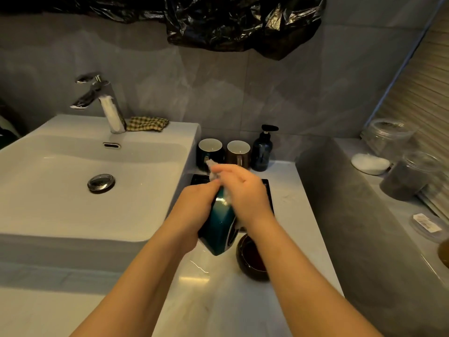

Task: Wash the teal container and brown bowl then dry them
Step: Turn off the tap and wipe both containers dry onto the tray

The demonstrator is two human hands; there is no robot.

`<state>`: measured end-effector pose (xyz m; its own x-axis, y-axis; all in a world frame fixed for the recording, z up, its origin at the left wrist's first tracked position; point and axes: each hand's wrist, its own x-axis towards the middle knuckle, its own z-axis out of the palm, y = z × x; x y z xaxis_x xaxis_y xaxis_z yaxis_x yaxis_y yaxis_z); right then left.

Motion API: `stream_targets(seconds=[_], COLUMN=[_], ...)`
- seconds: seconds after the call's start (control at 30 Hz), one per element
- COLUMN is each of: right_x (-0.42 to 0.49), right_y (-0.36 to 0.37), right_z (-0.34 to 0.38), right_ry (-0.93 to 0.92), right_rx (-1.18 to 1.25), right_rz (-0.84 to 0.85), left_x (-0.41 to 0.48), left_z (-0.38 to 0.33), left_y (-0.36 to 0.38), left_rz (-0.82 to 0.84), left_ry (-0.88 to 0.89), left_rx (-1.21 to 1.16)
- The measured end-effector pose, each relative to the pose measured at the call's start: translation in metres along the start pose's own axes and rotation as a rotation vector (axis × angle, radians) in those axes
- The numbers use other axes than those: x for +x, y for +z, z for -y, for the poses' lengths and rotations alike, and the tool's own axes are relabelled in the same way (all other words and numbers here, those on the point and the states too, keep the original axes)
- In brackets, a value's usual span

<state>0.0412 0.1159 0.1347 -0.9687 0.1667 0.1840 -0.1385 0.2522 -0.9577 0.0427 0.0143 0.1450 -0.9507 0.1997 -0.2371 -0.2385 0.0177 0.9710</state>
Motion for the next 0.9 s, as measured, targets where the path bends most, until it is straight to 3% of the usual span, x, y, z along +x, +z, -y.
stream_targets(seconds=[0.1, 0.2, 0.4, 0.5, 0.6, 0.67, 0.77, 0.83, 0.9], right_x=[0.001, -0.013, -0.018, -0.015, -0.018, -0.023, -0.024, -0.017, -0.012], right_y=[-0.021, -0.025, -0.025, -0.021, -0.009, 0.000, -0.002, -0.010, -0.014], right_z=[-0.013, -0.018, -0.006, -0.007, -0.003, -0.001, 0.001, 0.003, 0.008], right_ry=[0.409, 0.547, 0.767, 0.698, 0.300, 0.102, 0.130, 0.213, 0.224], right_rx=[0.464, 0.744, 0.811, 0.705, 0.100, -0.120, -0.015, 0.133, 0.100], right_rz=[0.156, 0.182, 0.160, -0.076, -0.260, -0.195, 0.001, 0.006, -0.025], left_x=[0.000, 0.011, 0.025, 0.028, 0.024, 0.022, 0.024, 0.024, 0.021], left_z=[-0.007, -0.007, 0.013, 0.023, 0.028, 0.028, 0.028, 0.031, 0.035], left_y=[-0.008, -0.016, -0.016, -0.016, -0.007, -0.003, -0.008, -0.013, -0.014], left_rz=[0.077, 0.095, 0.135, 0.078, 0.160, 0.215, 0.196, 0.225, 0.280], left_ry=[0.011, -0.104, -0.444, -0.396, -0.292, -0.278, -0.319, -0.323, -0.311], left_rx=[-0.087, -0.298, -0.523, -0.481, -0.390, -0.422, -0.567, -0.638, -0.666])
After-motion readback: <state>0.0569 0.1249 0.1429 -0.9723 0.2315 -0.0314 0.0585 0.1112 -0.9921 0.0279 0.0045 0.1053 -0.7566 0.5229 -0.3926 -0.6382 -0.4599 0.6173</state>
